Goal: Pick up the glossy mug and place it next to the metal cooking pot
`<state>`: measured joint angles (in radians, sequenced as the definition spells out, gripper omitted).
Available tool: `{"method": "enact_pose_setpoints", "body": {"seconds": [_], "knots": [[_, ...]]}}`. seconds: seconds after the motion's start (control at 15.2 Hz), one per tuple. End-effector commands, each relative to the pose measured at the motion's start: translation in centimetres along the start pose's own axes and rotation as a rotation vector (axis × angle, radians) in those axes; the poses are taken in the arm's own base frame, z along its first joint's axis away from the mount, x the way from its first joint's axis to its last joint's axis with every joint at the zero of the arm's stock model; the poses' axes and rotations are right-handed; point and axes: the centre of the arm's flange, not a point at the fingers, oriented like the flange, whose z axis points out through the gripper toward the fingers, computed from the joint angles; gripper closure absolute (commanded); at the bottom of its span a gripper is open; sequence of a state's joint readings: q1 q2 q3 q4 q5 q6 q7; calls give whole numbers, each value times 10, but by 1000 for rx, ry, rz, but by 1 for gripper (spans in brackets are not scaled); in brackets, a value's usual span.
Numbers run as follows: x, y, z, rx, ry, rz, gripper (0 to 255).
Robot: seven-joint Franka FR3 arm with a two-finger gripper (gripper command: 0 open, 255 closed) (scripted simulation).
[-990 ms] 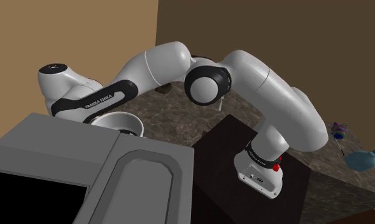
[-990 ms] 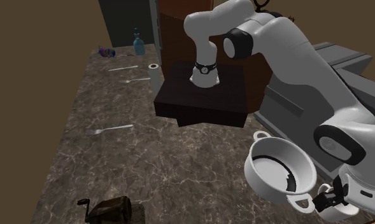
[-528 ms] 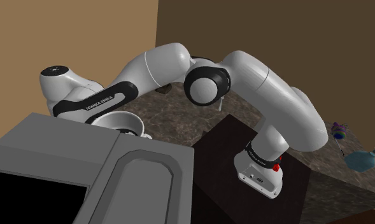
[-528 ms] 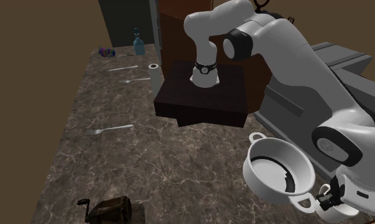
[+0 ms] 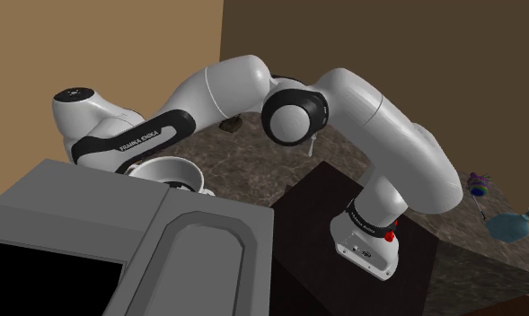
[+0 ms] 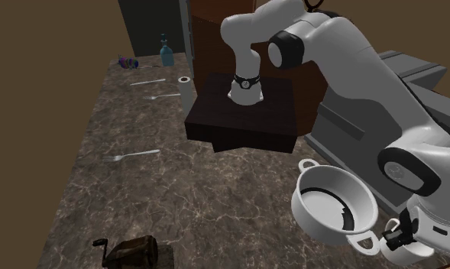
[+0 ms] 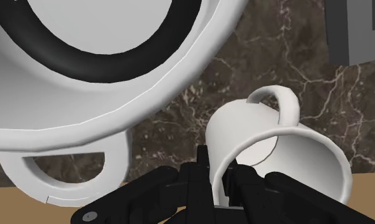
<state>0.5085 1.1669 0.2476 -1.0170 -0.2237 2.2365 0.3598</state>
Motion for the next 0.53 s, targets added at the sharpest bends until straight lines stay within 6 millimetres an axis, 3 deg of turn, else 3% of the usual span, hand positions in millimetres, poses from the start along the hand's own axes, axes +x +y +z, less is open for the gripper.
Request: {"method": "enact_pose_setpoints", "body": {"seconds": [0.0,0.46], "knots": [[1,-1,-11,0,0,0,255],[3,-3,-47,0,0,0,255]]}}
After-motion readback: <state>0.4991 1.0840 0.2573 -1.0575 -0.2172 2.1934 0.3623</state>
